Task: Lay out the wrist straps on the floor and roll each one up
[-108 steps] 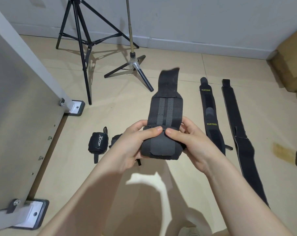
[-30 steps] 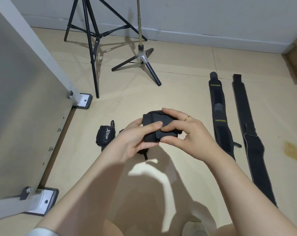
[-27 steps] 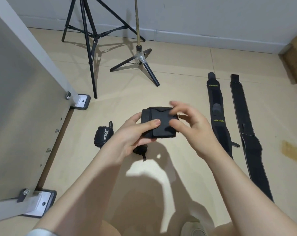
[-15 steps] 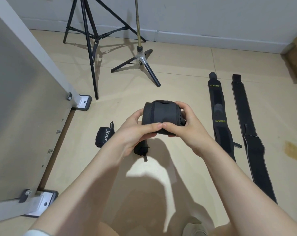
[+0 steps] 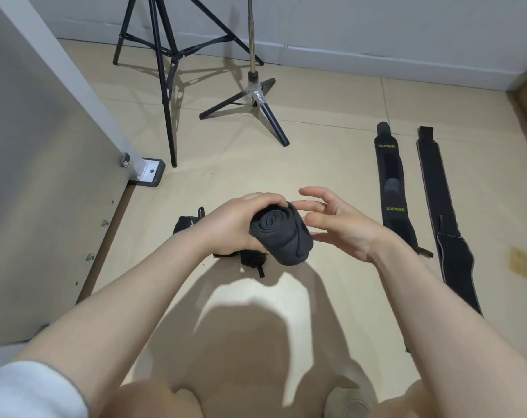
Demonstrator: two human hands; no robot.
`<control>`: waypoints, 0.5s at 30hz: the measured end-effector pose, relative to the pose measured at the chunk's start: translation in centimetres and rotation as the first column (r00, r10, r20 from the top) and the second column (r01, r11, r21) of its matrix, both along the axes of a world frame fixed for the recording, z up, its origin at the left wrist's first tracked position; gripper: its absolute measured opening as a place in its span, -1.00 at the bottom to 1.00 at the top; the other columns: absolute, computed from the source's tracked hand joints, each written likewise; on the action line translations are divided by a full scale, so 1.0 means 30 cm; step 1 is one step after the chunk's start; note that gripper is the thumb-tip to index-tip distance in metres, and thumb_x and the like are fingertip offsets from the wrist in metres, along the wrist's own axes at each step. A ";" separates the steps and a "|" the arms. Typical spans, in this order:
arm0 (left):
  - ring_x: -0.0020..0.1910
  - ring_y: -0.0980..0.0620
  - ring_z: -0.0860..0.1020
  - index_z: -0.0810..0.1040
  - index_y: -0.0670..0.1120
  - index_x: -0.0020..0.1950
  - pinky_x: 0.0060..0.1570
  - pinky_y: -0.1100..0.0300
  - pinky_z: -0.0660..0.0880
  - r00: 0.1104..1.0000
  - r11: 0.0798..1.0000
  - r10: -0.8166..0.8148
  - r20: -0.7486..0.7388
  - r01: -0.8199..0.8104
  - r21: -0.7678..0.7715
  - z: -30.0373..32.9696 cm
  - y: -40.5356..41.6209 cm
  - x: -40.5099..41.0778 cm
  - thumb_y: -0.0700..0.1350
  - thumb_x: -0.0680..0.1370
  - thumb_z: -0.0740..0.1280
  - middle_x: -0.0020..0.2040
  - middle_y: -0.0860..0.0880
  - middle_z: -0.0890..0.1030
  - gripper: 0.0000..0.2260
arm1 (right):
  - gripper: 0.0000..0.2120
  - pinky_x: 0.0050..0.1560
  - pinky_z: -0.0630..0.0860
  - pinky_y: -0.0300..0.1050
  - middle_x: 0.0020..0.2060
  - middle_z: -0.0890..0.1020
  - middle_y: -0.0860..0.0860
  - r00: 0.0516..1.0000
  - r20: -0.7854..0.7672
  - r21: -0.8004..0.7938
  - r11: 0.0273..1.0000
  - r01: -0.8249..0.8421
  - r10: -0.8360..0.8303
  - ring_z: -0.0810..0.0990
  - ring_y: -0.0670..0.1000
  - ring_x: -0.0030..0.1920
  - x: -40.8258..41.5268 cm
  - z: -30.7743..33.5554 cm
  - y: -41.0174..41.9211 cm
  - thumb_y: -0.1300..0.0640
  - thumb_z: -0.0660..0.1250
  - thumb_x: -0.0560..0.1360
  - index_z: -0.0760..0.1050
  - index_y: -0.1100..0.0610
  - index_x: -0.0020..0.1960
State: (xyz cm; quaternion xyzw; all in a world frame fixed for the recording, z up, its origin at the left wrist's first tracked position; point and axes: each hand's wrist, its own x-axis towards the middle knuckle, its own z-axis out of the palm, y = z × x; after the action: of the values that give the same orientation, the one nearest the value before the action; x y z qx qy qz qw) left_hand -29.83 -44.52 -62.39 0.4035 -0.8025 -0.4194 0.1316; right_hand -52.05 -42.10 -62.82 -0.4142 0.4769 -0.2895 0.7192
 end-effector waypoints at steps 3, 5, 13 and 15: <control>0.05 0.27 0.42 0.40 0.03 0.26 -0.01 0.58 0.27 0.999 0.999 -0.039 0.033 0.038 0.012 -0.042 -0.015 -0.003 -0.18 0.33 0.54 0.14 0.17 0.47 -0.44 | -0.54 0.06 0.49 -0.22 0.13 0.58 -0.04 0.968 -0.118 0.016 0.975 -0.221 0.221 0.57 -0.09 0.12 0.064 -0.044 -0.033 0.16 0.37 0.35 0.42 -0.02 0.23; 0.02 0.25 0.43 0.37 0.03 0.29 -0.02 0.54 0.31 0.996 0.998 -0.049 0.069 0.047 0.028 -0.099 -0.025 -0.003 -0.18 0.35 0.53 0.13 0.16 0.47 -0.42 | -0.56 0.09 0.50 -0.21 0.15 0.60 -0.01 0.939 -0.128 0.059 0.947 -0.315 0.320 0.57 -0.06 0.16 0.069 -0.084 -0.053 0.15 0.36 0.38 0.43 0.04 0.25; 0.30 -0.01 0.37 0.26 0.05 0.47 0.24 0.12 0.35 0.928 0.976 0.202 0.313 -0.219 0.019 -0.481 -0.047 0.029 -0.16 0.54 0.29 0.36 0.00 0.34 -0.49 | -0.35 0.05 0.53 0.06 0.06 0.52 0.02 0.548 -0.836 0.014 0.999 0.049 -0.015 0.54 0.09 0.05 0.068 -0.481 -0.046 -0.23 0.49 0.17 0.33 0.02 0.11; 0.29 0.04 0.36 0.28 0.07 0.45 0.13 0.21 0.35 0.912 0.988 0.125 0.391 -0.151 0.036 -0.571 -0.022 0.019 -0.18 0.57 0.21 0.37 0.05 0.31 -0.55 | -0.28 0.07 0.48 0.04 0.09 0.47 0.04 0.388 -0.921 0.015 0.993 0.118 -0.032 0.47 0.14 0.14 0.086 -0.573 -0.043 -0.30 0.45 0.18 0.29 0.02 0.19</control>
State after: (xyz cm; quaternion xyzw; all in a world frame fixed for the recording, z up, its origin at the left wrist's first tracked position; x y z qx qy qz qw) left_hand -29.28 -45.17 -79.52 0.5380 -0.7680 -0.3472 -0.0138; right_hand -49.47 -43.39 -80.01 -0.4548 0.8233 -0.0261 0.3385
